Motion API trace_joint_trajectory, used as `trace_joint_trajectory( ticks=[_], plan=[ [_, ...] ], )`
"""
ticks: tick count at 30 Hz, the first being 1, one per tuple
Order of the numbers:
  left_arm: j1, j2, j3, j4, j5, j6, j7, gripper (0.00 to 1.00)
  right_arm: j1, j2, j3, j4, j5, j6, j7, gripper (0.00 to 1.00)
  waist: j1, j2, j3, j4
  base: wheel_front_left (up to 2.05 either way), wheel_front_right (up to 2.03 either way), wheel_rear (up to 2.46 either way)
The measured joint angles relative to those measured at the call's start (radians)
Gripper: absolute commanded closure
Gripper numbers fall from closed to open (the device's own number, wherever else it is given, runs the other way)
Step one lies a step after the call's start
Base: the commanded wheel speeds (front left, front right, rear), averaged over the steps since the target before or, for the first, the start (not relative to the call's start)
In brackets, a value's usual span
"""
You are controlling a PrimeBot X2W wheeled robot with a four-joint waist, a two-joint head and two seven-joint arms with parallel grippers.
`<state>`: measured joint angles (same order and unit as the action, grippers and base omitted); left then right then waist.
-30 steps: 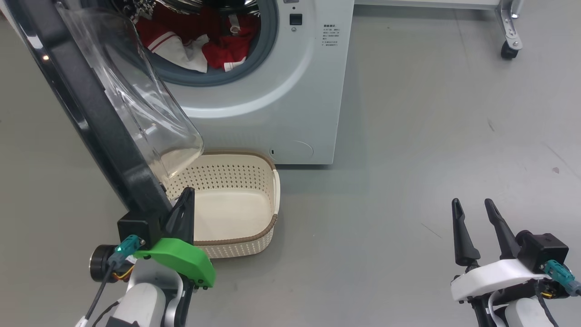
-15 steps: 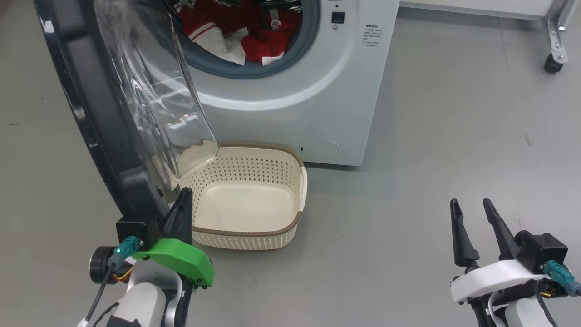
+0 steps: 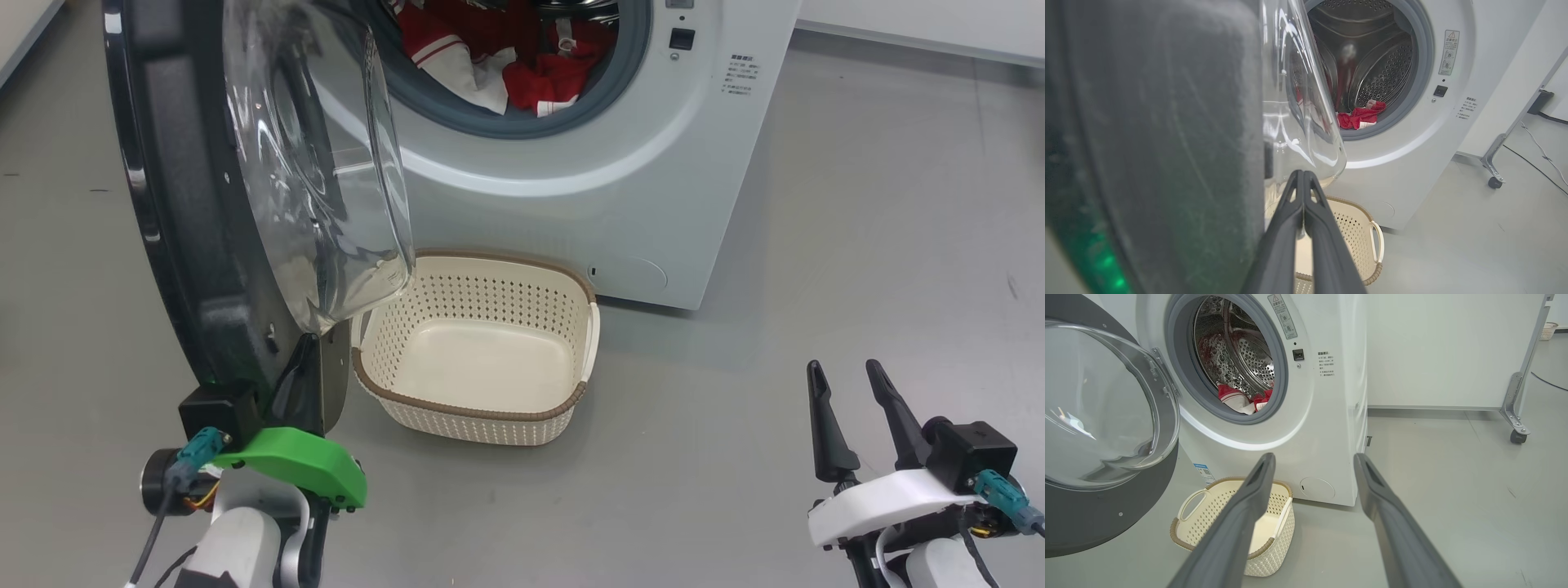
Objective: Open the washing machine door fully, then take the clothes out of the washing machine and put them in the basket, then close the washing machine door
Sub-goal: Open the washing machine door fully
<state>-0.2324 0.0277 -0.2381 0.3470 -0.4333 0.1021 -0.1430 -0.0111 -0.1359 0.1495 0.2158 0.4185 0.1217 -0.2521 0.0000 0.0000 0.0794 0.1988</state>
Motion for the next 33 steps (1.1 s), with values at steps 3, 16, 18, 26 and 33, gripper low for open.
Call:
trace_joint_trajectory(
  ticks=[3,16,18,26,33],
  plan=[
    [0.000,0.000,0.015,0.000,-0.009,0.002,-0.006,1.00,0.000,-0.001,0.006,0.000,-0.003,0.000,0.000,0.00,0.0000,0.0000,0.004,0.014,0.00,0.00,0.00],
    [0.000,0.004,0.112,-0.012,-0.039,0.007,-0.036,1.00,0.000,-0.029,0.030,-0.010,-0.017,0.000,0.000,0.00,0.0000,0.0000,0.052,0.049,0.00,0.00,0.00],
    [0.000,0.011,0.136,-0.016,-0.042,0.007,-0.040,1.00,-0.002,-0.030,0.035,-0.015,-0.018,0.000,0.000,0.00,0.0000,0.0000,0.063,0.052,0.00,0.00,0.00],
    [-0.001,0.043,0.215,-0.030,-0.053,0.008,-0.053,1.00,-0.022,-0.051,0.046,-0.029,-0.025,0.000,0.000,0.00,0.0000,0.0000,0.113,0.057,0.00,0.00,0.00],
    [-0.013,0.066,0.292,-0.037,-0.079,0.009,-0.057,1.00,-0.031,-0.066,0.050,-0.042,-0.025,0.000,0.000,0.00,0.0000,0.0000,0.166,0.055,0.00,0.00,0.00]
  ],
)
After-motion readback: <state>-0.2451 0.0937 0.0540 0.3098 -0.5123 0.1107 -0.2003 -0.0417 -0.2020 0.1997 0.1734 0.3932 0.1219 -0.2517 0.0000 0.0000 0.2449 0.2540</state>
